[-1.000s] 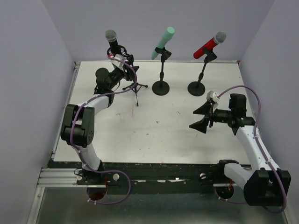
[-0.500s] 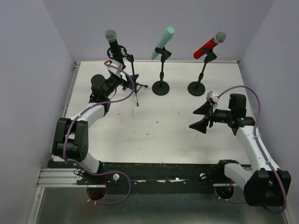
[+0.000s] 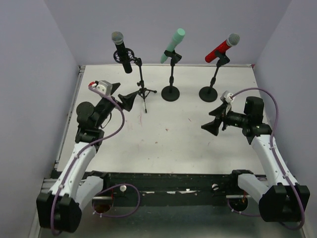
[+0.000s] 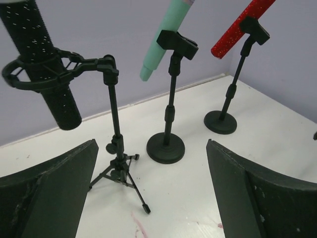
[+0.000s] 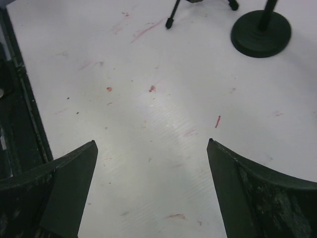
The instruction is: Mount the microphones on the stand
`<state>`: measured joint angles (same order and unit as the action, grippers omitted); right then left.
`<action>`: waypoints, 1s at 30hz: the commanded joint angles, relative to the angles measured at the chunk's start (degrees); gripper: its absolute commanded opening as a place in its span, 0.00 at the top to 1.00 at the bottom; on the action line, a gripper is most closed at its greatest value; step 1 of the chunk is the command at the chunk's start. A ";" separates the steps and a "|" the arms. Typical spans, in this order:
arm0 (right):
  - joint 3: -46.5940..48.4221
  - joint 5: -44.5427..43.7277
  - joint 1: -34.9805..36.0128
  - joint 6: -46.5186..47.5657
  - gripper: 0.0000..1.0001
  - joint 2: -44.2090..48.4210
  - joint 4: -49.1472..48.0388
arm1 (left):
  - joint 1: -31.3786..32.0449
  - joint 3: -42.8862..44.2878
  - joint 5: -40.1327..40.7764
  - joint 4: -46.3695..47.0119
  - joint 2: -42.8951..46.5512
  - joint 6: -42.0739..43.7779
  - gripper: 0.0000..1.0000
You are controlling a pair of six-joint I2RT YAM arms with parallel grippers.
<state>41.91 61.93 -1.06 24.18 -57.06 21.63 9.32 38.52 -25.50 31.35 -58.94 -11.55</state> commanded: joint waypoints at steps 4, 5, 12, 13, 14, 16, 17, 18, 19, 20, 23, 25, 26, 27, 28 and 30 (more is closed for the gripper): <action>2.21 -32.18 -0.78 -26.60 0.00 2.48 -16.69 | -0.97 3.13 9.75 -38.52 23.93 -2.95 0.02; 2.30 -36.31 -0.96 -30.73 0.00 2.48 -17.84 | -1.06 3.49 10.02 -42.74 26.13 -2.43 0.02; 7.13 -58.41 -1.05 -35.37 0.00 3.00 -14.35 | -1.06 -3.88 14.15 -50.78 40.03 0.83 0.02; 7.48 -58.85 -1.05 -33.87 0.00 3.27 -12.77 | -1.06 -5.29 14.59 -50.69 41.17 0.83 0.02; 7.66 -58.68 -1.05 -32.37 0.00 3.88 -11.88 | -1.06 -6.69 14.86 -50.08 42.23 0.48 0.02; 6.44 -56.14 -1.05 -30.61 0.00 5.72 -10.64 | -1.06 -9.07 15.04 -49.11 43.73 -0.05 0.02; 4.60 -55.35 -1.05 -30.77 0.00 6.60 -11.77 | -1.06 -8.91 15.04 -49.37 44.17 -0.14 0.01; 2.84 -54.90 -0.96 -31.73 0.00 8.00 -13.18 | -1.06 -8.64 15.21 -49.37 44.35 -0.14 0.02; 0.82 -54.12 -1.22 -31.83 0.00 8.97 -15.02 | -1.06 -8.90 15.21 -49.02 44.43 -0.05 0.02; -0.41 -53.41 -1.57 -31.66 0.00 9.59 -16.43 | -1.06 -9.08 15.13 -48.85 44.35 0.04 0.02; -0.25 -55.42 -2.10 -32.00 0.00 9.33 -15.57 | -0.53 -9.08 14.78 -49.02 44.26 0.04 0.02; -0.51 -55.69 -2.45 -32.36 0.00 8.98 -16.00 | -0.45 -9.17 14.42 -49.02 44.52 0.04 0.01; -0.60 -55.00 -2.46 -32.01 0.00 8.89 -16.18 | -0.45 -9.17 14.42 -49.02 44.52 0.04 0.02; -0.60 -54.73 -2.46 -31.92 0.00 8.72 -16.09 | -0.45 -9.25 14.51 -48.93 44.61 0.04 0.02; -0.60 -54.29 -2.37 -31.66 0.00 8.72 -16.09 | -0.45 -9.26 14.51 -49.02 44.70 0.12 0.01; -0.69 -53.58 -2.37 -31.04 0.00 8.54 -16.00 | -0.45 -9.26 14.42 -49.02 44.79 0.04 0.02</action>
<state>41.82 8.38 -3.14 -7.88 -48.38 6.90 8.75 29.02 -11.99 -17.67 -15.03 -11.81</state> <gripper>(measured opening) 0.995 0.985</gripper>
